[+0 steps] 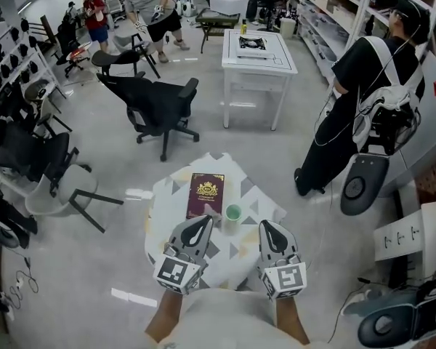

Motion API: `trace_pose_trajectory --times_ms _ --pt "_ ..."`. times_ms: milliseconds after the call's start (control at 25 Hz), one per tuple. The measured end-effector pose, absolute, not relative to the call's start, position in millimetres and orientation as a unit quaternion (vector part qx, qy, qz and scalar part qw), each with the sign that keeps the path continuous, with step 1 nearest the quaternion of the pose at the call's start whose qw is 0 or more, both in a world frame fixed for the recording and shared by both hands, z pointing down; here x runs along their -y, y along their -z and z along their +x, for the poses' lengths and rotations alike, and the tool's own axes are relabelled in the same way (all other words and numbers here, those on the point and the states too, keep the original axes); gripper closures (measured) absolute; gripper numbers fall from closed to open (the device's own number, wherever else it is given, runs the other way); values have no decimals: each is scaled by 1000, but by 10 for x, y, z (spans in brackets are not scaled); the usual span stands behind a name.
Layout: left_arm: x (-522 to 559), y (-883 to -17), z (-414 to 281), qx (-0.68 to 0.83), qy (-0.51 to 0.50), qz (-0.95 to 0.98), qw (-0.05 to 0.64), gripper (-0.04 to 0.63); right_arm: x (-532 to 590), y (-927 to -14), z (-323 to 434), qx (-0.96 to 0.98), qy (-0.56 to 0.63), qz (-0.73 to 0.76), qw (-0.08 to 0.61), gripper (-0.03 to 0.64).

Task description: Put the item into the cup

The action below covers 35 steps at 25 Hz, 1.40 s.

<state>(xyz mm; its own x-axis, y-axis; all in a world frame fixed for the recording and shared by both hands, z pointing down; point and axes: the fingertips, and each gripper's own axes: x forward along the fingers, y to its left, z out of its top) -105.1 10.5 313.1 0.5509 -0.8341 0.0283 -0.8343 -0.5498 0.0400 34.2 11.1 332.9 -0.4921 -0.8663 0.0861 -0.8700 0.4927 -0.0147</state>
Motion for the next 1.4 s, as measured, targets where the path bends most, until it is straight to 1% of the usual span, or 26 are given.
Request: trace_pose_trajectory --times_ms 520,680,1000,1080,1240,1400 --pt "265 -3221 -866 514 -43 856 30 584 419 -3450 455 889 -54 454 27 609" --pt "360 -3178 -863 529 -38 848 23 584 543 -3514 380 900 -60 430 30 609" --pt "432 -3423 -858 544 -67 835 52 584 698 -3716 249 913 -82 398 33 609" --pt "461 -3442 -836 542 -70 835 60 584 720 -3783 232 914 -88 395 36 609" --pt "471 -3510 -840 547 -66 833 53 584 713 -3889 218 913 -96 395 45 609" --pt "510 -3669 -802 535 -72 838 73 584 713 -3929 235 910 -96 401 51 609"
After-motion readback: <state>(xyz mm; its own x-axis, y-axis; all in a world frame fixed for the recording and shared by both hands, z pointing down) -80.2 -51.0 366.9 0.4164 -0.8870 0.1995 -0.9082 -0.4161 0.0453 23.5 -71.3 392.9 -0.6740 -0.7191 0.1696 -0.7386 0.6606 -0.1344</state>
